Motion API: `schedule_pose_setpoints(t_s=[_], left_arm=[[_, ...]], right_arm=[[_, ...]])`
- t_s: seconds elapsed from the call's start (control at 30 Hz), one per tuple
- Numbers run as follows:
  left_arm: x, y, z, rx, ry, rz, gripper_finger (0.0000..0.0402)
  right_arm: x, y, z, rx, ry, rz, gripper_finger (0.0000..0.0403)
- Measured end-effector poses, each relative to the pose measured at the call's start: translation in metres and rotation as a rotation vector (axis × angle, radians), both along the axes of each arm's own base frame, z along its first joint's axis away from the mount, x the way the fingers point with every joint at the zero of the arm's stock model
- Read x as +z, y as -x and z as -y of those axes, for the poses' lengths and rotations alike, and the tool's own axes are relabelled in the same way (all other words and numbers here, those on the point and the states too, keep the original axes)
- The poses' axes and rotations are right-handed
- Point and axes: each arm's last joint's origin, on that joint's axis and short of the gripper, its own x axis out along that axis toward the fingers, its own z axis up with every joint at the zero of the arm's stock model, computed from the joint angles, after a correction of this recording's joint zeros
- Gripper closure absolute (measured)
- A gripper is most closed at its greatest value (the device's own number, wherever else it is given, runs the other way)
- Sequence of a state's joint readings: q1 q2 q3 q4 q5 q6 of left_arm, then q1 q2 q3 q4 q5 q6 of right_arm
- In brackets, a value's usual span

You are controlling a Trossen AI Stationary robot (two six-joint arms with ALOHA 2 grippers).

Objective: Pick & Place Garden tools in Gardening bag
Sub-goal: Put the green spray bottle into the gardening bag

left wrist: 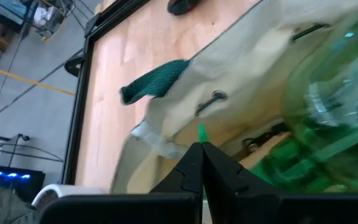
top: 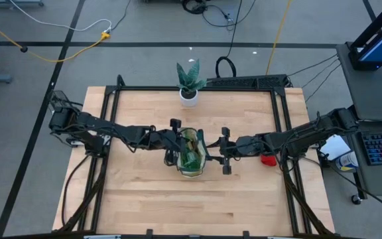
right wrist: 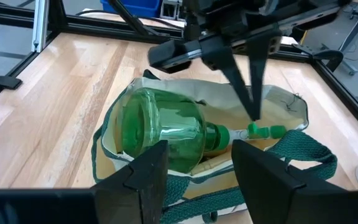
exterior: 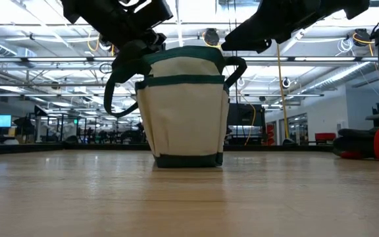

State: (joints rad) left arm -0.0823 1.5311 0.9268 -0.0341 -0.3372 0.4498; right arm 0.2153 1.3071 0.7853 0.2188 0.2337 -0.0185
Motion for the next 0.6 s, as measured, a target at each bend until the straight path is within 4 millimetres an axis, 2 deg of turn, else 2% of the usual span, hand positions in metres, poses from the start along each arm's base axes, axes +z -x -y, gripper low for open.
schedule_pose_setpoints(t_s=[0.23,0.6], left_arm=[[-0.004,-0.004,-0.01,-0.06,0.041,-0.005,0.0396],[-0.039,-0.018,-0.008,-0.103,0.007,-0.107,0.0399]], right_arm=[[0.0,0.0,0.0,0.0,0.0,0.0,0.0232],[-0.001,0.0,0.0,0.0,0.002,-0.01,0.0232]])
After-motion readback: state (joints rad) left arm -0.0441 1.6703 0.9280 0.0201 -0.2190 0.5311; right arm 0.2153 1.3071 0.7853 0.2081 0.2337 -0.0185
